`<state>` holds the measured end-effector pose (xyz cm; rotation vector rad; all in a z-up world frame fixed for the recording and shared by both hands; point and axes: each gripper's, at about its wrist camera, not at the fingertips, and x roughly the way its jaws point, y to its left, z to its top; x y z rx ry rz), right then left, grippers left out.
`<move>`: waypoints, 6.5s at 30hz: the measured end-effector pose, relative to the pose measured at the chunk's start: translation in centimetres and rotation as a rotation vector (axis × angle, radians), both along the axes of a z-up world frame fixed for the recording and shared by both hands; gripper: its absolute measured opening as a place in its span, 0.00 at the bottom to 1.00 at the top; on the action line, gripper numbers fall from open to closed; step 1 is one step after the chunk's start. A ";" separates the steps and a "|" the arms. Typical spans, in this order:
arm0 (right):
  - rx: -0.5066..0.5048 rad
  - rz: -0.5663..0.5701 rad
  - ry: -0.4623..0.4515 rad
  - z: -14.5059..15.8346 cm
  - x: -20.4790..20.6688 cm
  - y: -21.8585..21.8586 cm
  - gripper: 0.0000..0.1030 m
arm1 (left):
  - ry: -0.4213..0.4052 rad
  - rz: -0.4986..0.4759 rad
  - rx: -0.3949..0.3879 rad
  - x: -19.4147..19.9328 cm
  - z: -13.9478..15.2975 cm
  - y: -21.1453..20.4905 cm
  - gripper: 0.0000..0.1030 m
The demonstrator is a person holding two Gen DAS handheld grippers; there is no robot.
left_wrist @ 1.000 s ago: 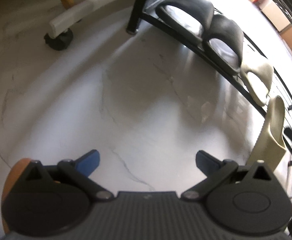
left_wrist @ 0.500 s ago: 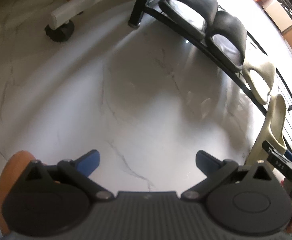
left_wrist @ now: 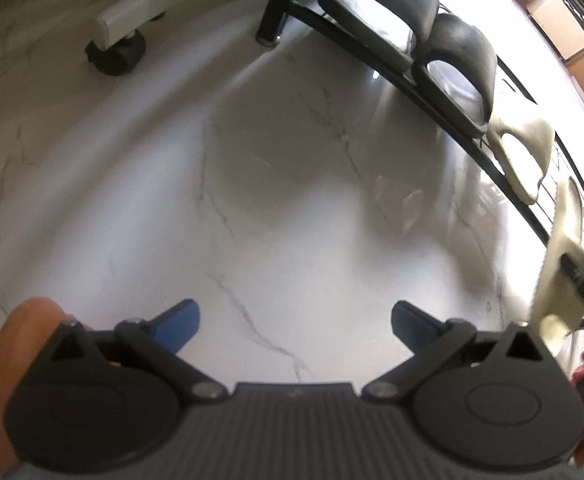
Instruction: Organize scattered shoes
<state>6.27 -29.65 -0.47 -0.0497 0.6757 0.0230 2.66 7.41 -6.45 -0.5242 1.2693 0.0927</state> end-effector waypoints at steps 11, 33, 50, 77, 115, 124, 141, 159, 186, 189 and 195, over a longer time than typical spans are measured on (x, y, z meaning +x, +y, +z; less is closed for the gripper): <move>-0.091 -0.042 -0.140 0.3 3.3 0.0 0.96 | 0.010 -0.013 0.015 0.1 -0.4 -0.2 0.99; -0.043 -0.071 -0.183 -4.5 14.3 0.0 0.97 | 0.079 -0.022 0.009 0.9 -2.2 -0.8 0.99; 0.016 0.015 -0.107 -1.8 10.7 -0.4 1.00 | 0.052 -0.023 0.001 0.3 -1.5 -0.7 0.99; 0.026 0.048 -0.022 -4.7 8.9 -1.8 1.00 | 0.060 -0.024 -0.005 0.9 -1.9 -0.9 0.99; 0.061 -0.086 -0.213 -2.9 10.8 -1.0 0.98 | 0.088 -0.022 -0.019 0.7 -2.3 -0.9 0.99; 0.099 -0.099 -0.197 -3.5 12.4 -1.3 1.00 | 0.092 -0.026 -0.016 0.5 -2.2 -1.0 0.99; -0.005 -0.070 -0.179 -1.3 8.8 -0.8 1.00 | -0.033 -0.051 0.093 -0.4 0.3 -1.1 0.99; 0.052 0.037 -0.107 1.2 6.5 5.8 1.00 | -0.059 -0.050 0.104 -1.0 1.0 -0.1 0.99; 0.133 -0.015 0.025 5.0 2.2 6.9 1.00 | -0.167 -0.087 0.194 -1.6 2.1 -0.6 0.99; 0.136 -0.011 0.028 6.0 0.8 7.5 1.00 | -0.179 -0.077 0.175 -1.8 2.3 -0.3 0.99; 0.195 -0.005 0.051 7.1 -1.9 8.2 1.00 | -0.240 -0.086 0.194 -2.2 3.3 -0.7 0.99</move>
